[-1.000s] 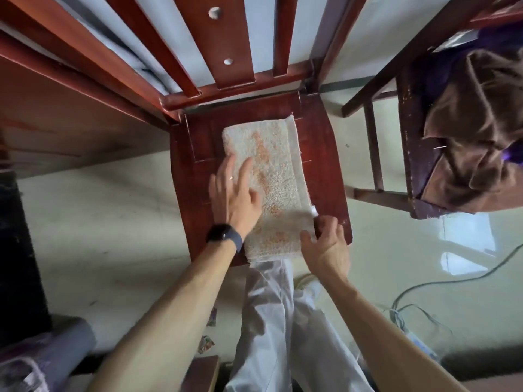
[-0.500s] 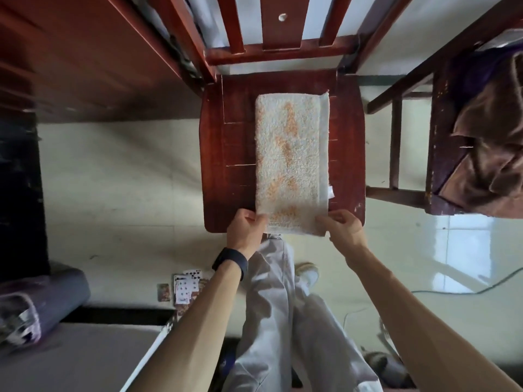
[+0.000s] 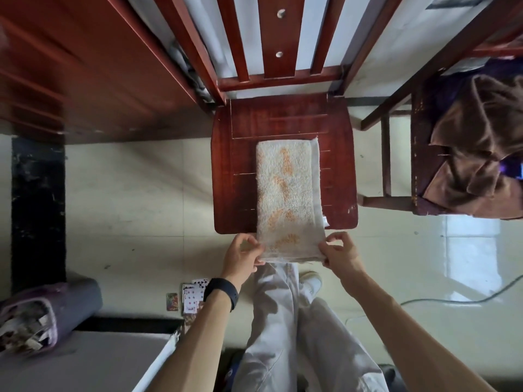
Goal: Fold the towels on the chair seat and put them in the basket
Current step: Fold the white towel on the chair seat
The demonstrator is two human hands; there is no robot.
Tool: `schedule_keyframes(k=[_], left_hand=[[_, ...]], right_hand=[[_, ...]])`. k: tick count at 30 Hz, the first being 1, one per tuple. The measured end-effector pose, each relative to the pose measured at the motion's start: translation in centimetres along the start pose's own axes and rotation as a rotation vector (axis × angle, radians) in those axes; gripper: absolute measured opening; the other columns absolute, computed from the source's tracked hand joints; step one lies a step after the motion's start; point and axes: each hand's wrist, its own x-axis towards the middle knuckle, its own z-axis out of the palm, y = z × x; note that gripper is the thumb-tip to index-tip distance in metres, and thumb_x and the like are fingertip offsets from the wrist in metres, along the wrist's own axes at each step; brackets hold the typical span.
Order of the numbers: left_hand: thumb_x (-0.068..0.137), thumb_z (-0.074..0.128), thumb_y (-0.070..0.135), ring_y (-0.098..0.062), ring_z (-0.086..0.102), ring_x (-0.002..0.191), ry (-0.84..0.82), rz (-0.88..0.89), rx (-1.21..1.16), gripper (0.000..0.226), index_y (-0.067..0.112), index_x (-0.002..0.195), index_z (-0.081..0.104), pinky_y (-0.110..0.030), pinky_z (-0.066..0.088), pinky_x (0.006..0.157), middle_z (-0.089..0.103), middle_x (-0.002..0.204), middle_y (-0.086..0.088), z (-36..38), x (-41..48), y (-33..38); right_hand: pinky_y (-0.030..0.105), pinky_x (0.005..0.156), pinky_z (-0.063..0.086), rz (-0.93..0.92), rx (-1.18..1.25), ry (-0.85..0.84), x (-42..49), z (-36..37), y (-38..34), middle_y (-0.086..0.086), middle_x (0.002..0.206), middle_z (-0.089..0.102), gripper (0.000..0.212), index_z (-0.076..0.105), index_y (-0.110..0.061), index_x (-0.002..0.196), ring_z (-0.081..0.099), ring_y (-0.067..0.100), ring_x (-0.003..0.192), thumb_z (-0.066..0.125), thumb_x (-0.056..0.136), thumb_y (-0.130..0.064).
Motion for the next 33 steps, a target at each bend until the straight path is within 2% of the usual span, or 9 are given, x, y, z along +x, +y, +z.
schedule_keyframes(k=[4,7,10,13,16,19,23,28,33], left_hand=[[0.089,0.059,0.003,-0.016,0.065,0.068,-0.177,-0.156,0.012,0.019,0.017,0.095,0.07,-0.024,0.039,0.06,0.067,0.092,-0.006,-0.9,-1.5,1.4],[0.076,0.063,-0.001,-0.016,0.063,0.082,-0.282,-0.091,0.125,0.04,0.023,0.106,0.073,-0.025,0.042,0.069,0.07,0.097,-0.004,-2.4,-1.5,3.5],[0.074,0.074,0.0,-0.013,0.066,0.087,-0.348,0.088,0.359,0.049,0.027,0.115,0.071,-0.017,0.049,0.072,0.073,0.101,-0.004,-3.5,-0.7,6.0],[0.08,0.079,0.016,-0.003,0.069,0.088,-0.26,0.285,0.566,0.036,0.025,0.113,0.072,-0.016,0.049,0.081,0.076,0.094,0.003,-3.7,0.6,9.0],[0.084,0.074,0.036,0.002,0.067,0.079,-0.128,0.43,0.723,0.02,0.026,0.102,0.075,-0.017,0.048,0.073,0.075,0.086,0.01,-3.5,2.1,12.0],[0.089,0.068,0.039,-0.011,0.063,0.081,-0.039,0.507,0.738,0.022,0.019,0.094,0.076,-0.028,0.046,0.074,0.068,0.085,0.006,-3.0,4.5,14.3],[0.094,0.062,0.039,-0.012,0.065,0.077,-0.053,0.467,0.623,0.024,0.02,0.083,0.07,-0.03,0.047,0.071,0.07,0.078,0.008,-2.0,8.6,15.9],[0.094,0.061,0.036,-0.011,0.064,0.083,0.093,0.473,0.545,0.024,0.017,0.105,0.07,-0.023,0.047,0.073,0.07,0.09,0.006,-0.1,11.9,16.9],[0.095,0.06,0.036,-0.016,0.064,0.085,0.152,0.464,0.534,0.024,0.015,0.105,0.066,-0.029,0.05,0.077,0.067,0.089,0.004,0.8,14.0,16.8]], right_hand=[[0.031,0.063,0.047,0.084,0.042,-0.082,-1.2,-0.6,-0.2,0.008,0.071,0.061,0.023,0.07,-0.012,0.085,0.049,0.018,0.057,0.055,0.088,0.005],[0.021,0.06,0.049,0.02,0.034,-0.227,-2.3,-1.7,-1.9,0.012,0.091,0.066,0.04,0.071,-0.011,0.103,0.056,0.019,0.07,0.057,0.073,0.011],[0.015,0.054,0.047,-0.215,-0.307,-0.234,-1.8,-2.2,-3.5,0.008,0.104,0.065,0.06,0.067,-0.02,0.114,0.065,0.014,0.078,0.058,0.069,0.018],[0.004,0.066,0.043,-0.596,-0.628,-0.094,0.0,-2.1,-5.4,0.003,0.101,0.063,0.04,0.071,-0.018,0.111,0.062,0.007,0.069,0.074,0.076,0.002],[0.018,0.068,0.049,-0.82,-0.669,0.018,1.9,-1.9,-8.2,0.0,0.089,0.063,0.021,0.075,-0.014,0.105,0.057,0.009,0.063,0.077,0.085,-0.017],[0.007,0.071,0.04,-0.75,-0.613,0.0,3.4,-1.3,-11.7,-0.011,0.087,0.055,0.014,0.075,-0.016,0.1,0.056,0.008,0.079,0.07,0.091,-0.026],[0.024,0.063,0.044,-0.553,-0.54,-0.035,6.7,-0.5,-14.6,-0.013,0.078,0.058,0.027,0.059,-0.029,0.076,0.058,0.012,0.076,0.054,0.099,-0.043],[0.03,0.071,0.048,-0.448,-0.507,0.096,10.2,1.3,-15.8,-0.009,0.087,0.067,0.038,0.066,-0.023,0.107,0.064,0.017,0.083,0.044,0.099,-0.053],[0.028,0.065,0.041,-0.392,-0.515,0.131,12.1,2.6,-16.9,-0.011,0.077,0.059,0.037,0.062,-0.017,0.102,0.056,0.006,0.069,0.042,0.102,-0.048]])
